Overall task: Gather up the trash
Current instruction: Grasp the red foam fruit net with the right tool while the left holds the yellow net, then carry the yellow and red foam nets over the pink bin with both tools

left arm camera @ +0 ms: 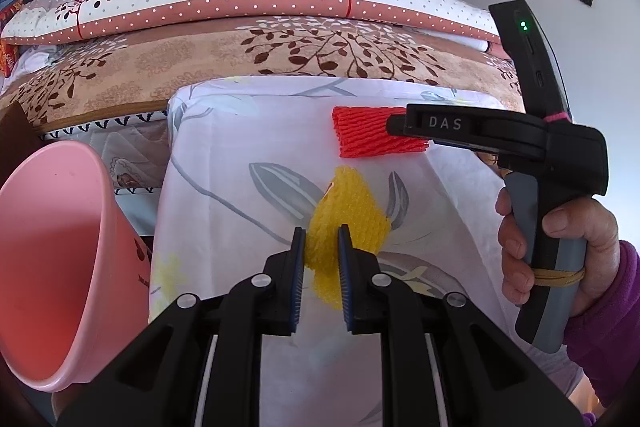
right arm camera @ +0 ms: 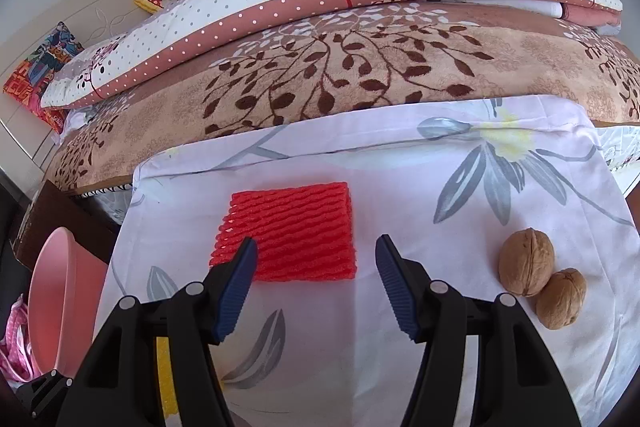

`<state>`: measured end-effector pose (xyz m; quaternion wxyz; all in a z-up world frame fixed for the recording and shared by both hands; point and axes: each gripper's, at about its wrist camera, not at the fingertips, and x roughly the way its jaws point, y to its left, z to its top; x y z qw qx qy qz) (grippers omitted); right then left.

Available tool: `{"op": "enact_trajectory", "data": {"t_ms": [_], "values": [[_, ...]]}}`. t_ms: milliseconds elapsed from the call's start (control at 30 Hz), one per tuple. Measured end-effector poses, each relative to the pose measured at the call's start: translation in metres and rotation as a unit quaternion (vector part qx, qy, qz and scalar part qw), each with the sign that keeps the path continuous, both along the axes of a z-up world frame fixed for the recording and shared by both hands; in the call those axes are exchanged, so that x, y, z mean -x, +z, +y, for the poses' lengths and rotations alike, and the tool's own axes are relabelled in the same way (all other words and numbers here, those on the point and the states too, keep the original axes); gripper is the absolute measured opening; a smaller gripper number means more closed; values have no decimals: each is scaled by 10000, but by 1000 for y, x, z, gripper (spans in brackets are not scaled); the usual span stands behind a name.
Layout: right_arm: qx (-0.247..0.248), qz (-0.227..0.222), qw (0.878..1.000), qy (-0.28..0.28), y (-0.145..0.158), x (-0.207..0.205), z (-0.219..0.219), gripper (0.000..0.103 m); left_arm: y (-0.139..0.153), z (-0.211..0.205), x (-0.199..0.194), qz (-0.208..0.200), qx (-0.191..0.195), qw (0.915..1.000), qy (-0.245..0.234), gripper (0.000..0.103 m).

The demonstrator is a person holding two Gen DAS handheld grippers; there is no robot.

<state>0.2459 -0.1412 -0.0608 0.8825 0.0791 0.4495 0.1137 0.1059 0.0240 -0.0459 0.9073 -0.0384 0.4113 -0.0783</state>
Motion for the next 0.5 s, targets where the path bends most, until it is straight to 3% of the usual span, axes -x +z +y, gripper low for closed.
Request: {"op": "enact_trajectory", "data": {"t_ms": [100,233,500], "values": [[95,67,9999,60,-6,4,6,31,0,0,-1,6,12,10000,3,15],[134,-13,9999,34,-4,14,3,10,2,-1,1,-33,4,10000,0,15],[5,-307,9995,-36,16,44,-9,5,14,-1,8,-189,16,9998,79,15]]}}
